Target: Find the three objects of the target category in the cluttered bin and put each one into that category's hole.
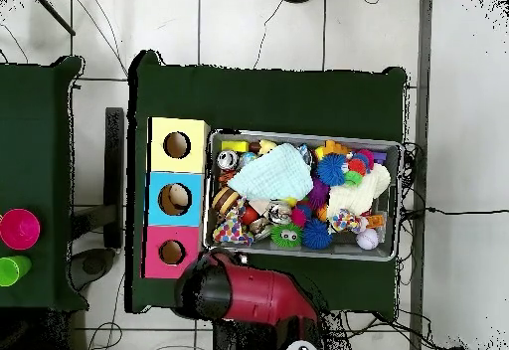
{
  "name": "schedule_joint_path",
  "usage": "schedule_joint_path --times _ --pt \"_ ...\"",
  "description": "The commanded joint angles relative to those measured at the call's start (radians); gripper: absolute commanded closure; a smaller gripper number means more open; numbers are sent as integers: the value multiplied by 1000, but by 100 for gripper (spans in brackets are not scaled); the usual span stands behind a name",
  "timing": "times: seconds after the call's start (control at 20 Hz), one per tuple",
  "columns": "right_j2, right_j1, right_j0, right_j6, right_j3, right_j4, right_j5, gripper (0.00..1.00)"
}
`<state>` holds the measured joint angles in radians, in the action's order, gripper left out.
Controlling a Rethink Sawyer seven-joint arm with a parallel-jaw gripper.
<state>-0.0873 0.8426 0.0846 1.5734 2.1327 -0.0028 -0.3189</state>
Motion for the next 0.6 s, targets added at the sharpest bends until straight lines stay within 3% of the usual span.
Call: schedule_joint_path --times 0.05,0.6 --pt "-14 -114 46 251 -76 49 174 0" --pt "2 -201 51 269 -107 129 301 0"
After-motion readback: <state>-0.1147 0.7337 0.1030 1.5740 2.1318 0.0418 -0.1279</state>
